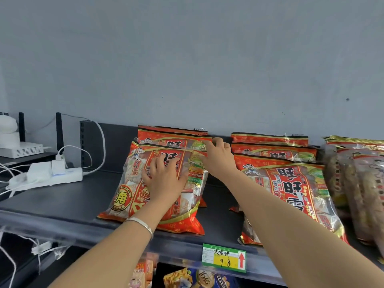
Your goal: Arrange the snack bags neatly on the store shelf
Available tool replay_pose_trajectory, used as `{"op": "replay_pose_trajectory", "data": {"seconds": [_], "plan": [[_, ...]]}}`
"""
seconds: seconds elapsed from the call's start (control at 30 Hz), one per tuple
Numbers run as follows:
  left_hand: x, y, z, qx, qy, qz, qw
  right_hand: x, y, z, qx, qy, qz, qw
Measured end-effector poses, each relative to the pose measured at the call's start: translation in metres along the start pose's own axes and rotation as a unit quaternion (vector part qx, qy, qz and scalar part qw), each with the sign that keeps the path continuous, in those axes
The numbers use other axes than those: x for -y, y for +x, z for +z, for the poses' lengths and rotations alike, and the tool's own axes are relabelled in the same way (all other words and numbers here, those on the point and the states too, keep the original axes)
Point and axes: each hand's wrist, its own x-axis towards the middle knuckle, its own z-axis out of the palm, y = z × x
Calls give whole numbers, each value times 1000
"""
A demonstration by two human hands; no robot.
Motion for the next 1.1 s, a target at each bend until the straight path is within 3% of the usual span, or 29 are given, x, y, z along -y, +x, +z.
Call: {"op": "replay_pose_trajectory", "data": {"seconds": [0.13, 0.27, 0.53, 0.8, 0.97, 1.1], "plan": [[-6, -10, -3, 32, 18, 62, 997, -23, -20, -16, -14, -30, 17, 999], [-27, -29, 4, 99, 72, 126, 984, -46, -43, -26, 30, -81, 57, 995], [-43, -42, 24, 130, 122, 80, 981, -75, -76, -17, 141, -130, 78, 978], [-86, -44, 12, 170, 56, 45, 983, -75, -93, -25, 103, -107, 51, 988], [-109, -62, -7, 144, 14, 105, 984, -79, -115, -50, 73, -76, 30, 994], [-126, -79, -33, 74, -38, 140, 987, -87, -138, -90, 19, -15, 28, 999]]}}
